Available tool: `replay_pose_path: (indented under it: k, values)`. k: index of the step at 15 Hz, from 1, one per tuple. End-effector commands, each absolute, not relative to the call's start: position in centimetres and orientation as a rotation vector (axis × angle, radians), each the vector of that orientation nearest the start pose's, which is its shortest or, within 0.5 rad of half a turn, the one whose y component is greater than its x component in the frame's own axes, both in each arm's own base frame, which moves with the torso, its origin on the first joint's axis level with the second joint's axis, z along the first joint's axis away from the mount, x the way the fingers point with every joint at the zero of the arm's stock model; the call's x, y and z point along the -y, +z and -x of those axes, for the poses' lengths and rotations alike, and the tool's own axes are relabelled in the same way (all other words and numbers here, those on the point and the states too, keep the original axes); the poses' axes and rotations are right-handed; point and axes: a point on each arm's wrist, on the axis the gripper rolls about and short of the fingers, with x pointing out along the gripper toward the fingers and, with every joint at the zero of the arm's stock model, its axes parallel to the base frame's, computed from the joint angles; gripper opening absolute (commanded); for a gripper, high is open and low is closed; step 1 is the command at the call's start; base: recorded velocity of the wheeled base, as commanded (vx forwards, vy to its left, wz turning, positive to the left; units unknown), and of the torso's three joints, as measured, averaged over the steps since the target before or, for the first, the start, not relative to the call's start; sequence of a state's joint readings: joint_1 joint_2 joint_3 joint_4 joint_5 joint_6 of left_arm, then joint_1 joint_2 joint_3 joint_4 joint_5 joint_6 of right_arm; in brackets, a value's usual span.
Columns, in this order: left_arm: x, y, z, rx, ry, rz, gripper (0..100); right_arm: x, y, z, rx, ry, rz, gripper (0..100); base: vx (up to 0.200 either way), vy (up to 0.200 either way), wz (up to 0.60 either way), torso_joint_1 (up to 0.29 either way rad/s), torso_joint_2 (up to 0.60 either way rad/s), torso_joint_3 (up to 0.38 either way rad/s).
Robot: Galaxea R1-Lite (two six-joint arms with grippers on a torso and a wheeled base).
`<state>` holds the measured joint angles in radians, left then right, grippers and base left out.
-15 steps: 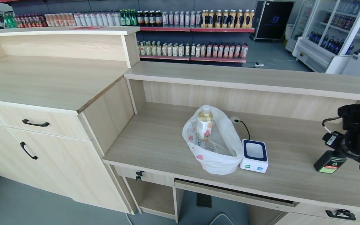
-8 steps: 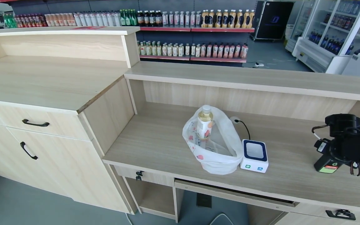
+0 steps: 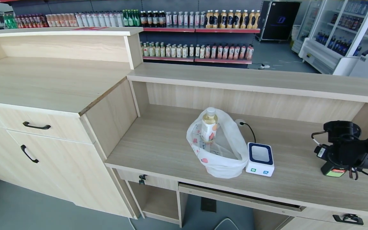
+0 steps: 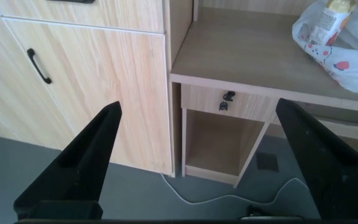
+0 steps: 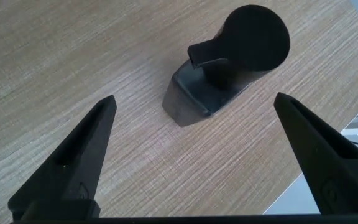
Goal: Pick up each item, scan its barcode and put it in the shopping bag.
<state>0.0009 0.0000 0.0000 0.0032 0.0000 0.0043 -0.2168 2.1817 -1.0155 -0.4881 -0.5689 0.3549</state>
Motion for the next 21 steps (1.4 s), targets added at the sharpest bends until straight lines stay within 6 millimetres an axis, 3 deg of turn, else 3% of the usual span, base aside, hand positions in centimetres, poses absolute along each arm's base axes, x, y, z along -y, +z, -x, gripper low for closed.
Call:
replay_pose_path:
  k: [1, 21]
  values:
    - [0.0, 7.5, 2.3, -0.005, 0.002, -0.005, 100, 9.6, 4.3, -37.8, -0.560, -0.864, -0.189, 100, 0.000, 0.000, 0.00, 0.000, 0.00, 0.000]
    - [0.0, 7.5, 2.3, -0.005, 0.002, -0.005, 100, 11.2, 2.5, -38.7, -0.547, -0.864, 0.021, 100, 0.000, 0.000, 0.00, 0.000, 0.00, 0.000]
